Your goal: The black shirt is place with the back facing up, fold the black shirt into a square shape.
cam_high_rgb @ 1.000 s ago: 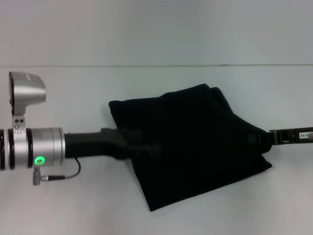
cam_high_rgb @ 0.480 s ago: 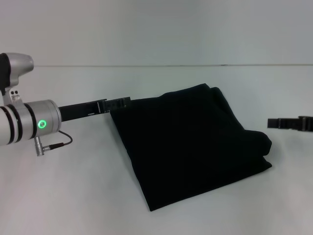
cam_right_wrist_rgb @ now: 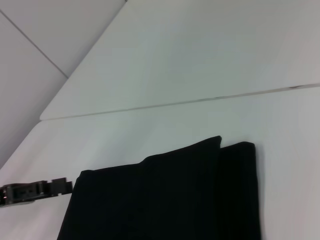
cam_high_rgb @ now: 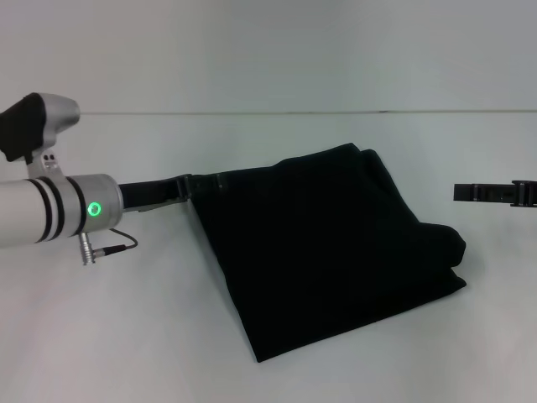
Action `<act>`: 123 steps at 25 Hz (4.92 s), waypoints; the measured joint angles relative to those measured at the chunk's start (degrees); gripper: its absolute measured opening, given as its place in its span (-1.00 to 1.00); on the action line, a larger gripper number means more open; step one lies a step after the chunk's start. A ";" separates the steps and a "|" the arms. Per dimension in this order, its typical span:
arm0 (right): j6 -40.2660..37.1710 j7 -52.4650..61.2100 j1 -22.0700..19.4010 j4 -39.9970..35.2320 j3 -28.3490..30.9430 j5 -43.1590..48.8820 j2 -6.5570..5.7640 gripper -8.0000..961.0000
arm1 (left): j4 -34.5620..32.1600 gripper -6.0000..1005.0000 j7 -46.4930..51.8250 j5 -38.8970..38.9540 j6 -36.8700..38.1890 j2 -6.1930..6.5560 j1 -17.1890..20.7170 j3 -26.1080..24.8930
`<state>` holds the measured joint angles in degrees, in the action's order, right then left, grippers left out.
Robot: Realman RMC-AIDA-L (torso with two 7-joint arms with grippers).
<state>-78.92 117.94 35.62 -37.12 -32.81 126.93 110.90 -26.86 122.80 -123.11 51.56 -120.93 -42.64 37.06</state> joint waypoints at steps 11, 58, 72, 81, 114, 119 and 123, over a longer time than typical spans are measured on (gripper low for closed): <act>0.53 -1.35 0.26 0.30 -0.08 0.08 0.32 0.62 | 3.23 0.74 -0.04 -0.12 -3.47 0.03 -3.55 2.38; 8.71 -2.09 2.36 1.59 -0.41 0.59 3.73 0.58 | 2.81 -0.95 -1.53 -0.12 -4.04 3.58 -13.06 5.76; 9.41 -2.17 2.73 1.58 -0.69 0.60 4.26 0.58 | 3.01 -0.95 -1.76 -0.57 -5.30 3.67 -14.31 10.56; 9.25 -2.20 2.80 1.61 -0.60 0.60 4.46 0.58 | 2.71 -0.95 -1.45 -2.58 -6.48 3.40 -14.68 11.64; 9.40 -2.19 3.67 1.40 -1.03 0.60 4.75 0.58 | 1.82 -0.86 -2.03 -2.58 -7.01 3.32 -15.48 11.59; 9.55 -2.19 3.66 1.12 -0.63 0.57 4.52 0.58 | 0.56 -0.53 -1.70 -3.14 -7.94 4.04 -14.56 11.66; 9.73 -2.19 3.66 0.95 -0.45 0.31 4.16 0.59 | -5.13 -0.33 -1.05 -2.86 -4.99 4.07 -11.08 11.34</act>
<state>-69.19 115.75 39.29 -36.17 -33.26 127.24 115.06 -32.00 121.75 -125.97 46.57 -116.86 -53.72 48.40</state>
